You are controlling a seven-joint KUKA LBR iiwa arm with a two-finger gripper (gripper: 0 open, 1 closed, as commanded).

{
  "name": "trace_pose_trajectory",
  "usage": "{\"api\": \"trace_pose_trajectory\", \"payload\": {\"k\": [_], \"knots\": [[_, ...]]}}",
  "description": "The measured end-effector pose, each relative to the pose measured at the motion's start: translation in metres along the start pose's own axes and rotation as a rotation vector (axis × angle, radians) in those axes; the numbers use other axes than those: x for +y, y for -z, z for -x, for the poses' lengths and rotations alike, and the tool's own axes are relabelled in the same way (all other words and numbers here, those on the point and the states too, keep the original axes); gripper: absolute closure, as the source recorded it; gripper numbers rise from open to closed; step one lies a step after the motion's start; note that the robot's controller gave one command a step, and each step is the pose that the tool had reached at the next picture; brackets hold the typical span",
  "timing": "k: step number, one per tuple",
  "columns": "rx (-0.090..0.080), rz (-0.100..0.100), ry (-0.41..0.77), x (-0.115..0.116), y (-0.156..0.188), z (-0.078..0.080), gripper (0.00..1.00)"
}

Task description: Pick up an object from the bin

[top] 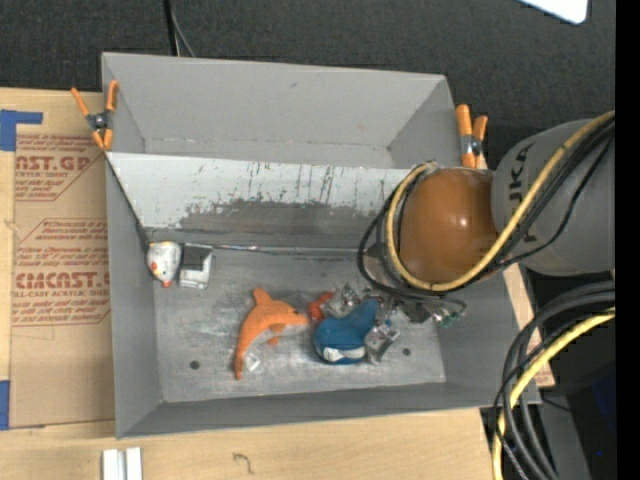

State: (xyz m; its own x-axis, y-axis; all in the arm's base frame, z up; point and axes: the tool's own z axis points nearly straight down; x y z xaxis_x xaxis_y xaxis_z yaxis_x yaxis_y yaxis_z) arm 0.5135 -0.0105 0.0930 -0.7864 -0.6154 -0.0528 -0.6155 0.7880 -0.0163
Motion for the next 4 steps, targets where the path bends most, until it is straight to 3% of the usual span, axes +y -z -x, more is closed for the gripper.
{"api": "trace_pose_trajectory", "payload": {"k": [2, 3, 4], "knots": [[0.0, -0.003, -0.001, 0.001, 0.002, -0.004, 1.0], [0.054, 0.022, 0.006, 0.004, 0.028, -0.018, 1.0], [0.053, 0.02, 0.014, -0.007, 0.148, 0.005, 1.0]]}}
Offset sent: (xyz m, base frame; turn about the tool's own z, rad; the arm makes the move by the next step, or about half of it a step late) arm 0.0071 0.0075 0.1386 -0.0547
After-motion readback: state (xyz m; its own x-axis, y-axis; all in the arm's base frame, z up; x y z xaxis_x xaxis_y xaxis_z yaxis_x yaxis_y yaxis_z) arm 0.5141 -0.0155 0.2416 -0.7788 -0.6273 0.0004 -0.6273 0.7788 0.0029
